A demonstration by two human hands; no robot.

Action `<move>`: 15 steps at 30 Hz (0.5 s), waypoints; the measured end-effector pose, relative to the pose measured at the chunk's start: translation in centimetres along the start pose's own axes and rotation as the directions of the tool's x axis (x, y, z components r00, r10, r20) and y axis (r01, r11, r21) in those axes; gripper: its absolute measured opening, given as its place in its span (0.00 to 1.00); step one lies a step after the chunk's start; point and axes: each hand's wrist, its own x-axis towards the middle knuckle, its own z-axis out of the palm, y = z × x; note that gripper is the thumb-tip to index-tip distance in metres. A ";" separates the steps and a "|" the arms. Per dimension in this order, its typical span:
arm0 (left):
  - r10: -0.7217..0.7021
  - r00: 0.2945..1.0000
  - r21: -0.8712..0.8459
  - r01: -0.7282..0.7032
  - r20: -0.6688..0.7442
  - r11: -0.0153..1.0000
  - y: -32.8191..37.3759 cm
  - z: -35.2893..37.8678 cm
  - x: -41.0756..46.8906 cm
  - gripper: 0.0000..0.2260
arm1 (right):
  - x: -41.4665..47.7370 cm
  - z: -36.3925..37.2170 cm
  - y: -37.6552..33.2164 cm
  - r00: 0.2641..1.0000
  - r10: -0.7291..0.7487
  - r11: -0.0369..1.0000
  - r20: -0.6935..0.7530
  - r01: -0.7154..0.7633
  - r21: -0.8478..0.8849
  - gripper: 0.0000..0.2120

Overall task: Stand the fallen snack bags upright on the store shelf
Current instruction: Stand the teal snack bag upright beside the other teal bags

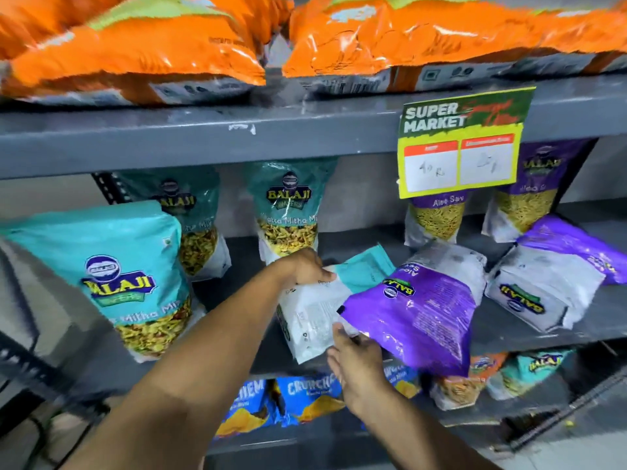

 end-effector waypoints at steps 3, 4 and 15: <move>-0.038 0.987 -0.173 0.011 -0.155 0.985 -1.6 -0.6 -2.5 0.18 | 0.8 0.3 0.6 0.992 0.011 0.999 0.124 -0.015 0.029 0.13; -0.049 0.977 -0.236 -0.001 -0.206 0.972 -2.3 -0.6 -3.5 0.16 | 0.9 0.4 0.5 0.986 0.030 0.999 0.164 -0.035 0.025 0.08; -0.226 0.708 -0.667 -0.437 -0.669 0.603 -7.3 0.3 -10.9 0.07 | 2.3 4.1 -3.2 0.883 -0.286 0.878 0.372 0.397 -0.267 0.15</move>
